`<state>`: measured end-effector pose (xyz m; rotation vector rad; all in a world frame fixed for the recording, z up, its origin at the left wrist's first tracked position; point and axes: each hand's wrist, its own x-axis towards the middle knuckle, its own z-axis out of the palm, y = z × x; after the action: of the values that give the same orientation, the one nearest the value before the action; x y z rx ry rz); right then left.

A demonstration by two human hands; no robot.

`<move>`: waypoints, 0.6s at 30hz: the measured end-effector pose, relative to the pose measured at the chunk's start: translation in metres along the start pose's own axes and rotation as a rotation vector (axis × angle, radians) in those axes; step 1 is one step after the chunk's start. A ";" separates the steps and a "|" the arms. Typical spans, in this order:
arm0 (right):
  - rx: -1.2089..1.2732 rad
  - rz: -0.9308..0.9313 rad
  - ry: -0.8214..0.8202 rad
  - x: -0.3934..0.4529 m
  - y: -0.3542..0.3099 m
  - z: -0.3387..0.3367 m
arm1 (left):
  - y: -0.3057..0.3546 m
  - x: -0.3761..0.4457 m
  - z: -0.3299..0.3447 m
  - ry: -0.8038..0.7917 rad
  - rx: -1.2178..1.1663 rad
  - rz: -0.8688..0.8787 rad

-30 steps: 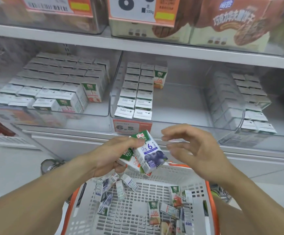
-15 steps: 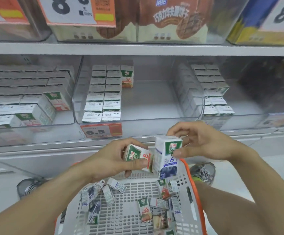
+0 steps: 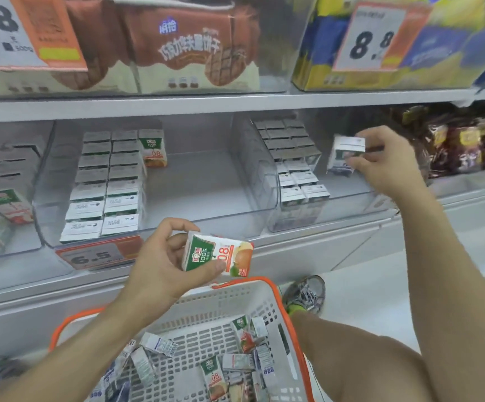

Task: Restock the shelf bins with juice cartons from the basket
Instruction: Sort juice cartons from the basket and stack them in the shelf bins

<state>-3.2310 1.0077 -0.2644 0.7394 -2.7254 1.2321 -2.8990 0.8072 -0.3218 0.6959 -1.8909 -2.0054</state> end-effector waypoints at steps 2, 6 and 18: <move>-0.102 0.043 -0.099 0.018 0.006 0.011 | -0.001 0.001 0.001 0.009 -0.035 0.023; -0.174 0.015 -0.213 0.034 0.007 0.038 | -0.003 0.003 -0.002 0.042 -0.053 0.030; -0.326 0.081 -0.231 0.026 0.008 0.054 | -0.003 0.003 -0.008 0.107 -0.034 0.059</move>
<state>-3.2505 0.9629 -0.2999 0.7791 -3.0614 0.7202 -2.8967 0.7992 -0.3254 0.7147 -1.7916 -1.9198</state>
